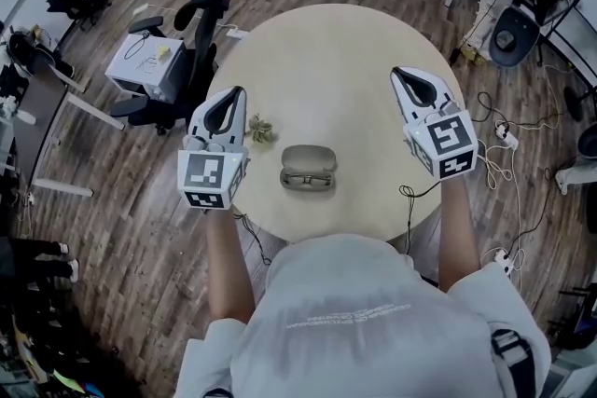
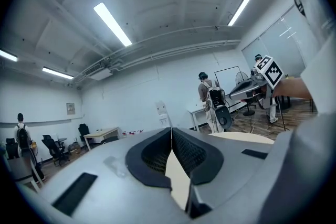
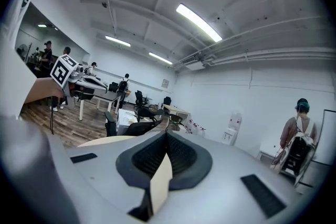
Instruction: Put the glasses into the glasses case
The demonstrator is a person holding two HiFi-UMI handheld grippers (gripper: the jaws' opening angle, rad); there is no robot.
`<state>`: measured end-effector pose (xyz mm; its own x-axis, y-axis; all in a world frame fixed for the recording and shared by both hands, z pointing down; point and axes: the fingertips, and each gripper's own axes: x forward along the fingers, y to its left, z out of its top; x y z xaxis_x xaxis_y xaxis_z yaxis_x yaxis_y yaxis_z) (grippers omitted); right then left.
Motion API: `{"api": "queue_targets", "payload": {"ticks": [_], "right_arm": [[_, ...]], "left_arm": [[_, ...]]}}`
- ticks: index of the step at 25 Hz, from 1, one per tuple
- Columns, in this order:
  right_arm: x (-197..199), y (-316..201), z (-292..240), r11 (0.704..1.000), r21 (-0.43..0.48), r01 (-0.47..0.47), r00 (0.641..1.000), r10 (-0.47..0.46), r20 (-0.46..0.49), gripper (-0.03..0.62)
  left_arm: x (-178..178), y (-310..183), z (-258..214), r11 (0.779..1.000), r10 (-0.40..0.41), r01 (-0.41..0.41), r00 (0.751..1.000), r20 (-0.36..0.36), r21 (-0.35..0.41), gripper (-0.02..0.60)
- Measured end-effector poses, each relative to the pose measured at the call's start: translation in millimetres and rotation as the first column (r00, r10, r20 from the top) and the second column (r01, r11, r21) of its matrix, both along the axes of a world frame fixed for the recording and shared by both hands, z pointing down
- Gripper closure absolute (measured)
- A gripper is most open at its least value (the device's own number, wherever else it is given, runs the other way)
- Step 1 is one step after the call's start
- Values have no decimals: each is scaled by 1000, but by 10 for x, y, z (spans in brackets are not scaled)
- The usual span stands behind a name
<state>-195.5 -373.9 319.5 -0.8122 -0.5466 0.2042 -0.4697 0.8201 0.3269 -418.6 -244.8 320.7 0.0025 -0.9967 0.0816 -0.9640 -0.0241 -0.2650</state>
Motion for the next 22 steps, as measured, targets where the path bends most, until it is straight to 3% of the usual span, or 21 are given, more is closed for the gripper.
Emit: {"api": "queue_targets", "payload": {"ticks": [22], "right_arm": [[-7, 161, 80, 1000, 6, 11, 1000, -11, -25, 592]], "left_arm": [[172, 89, 142, 999, 32, -31, 999, 9, -26, 566]]}}
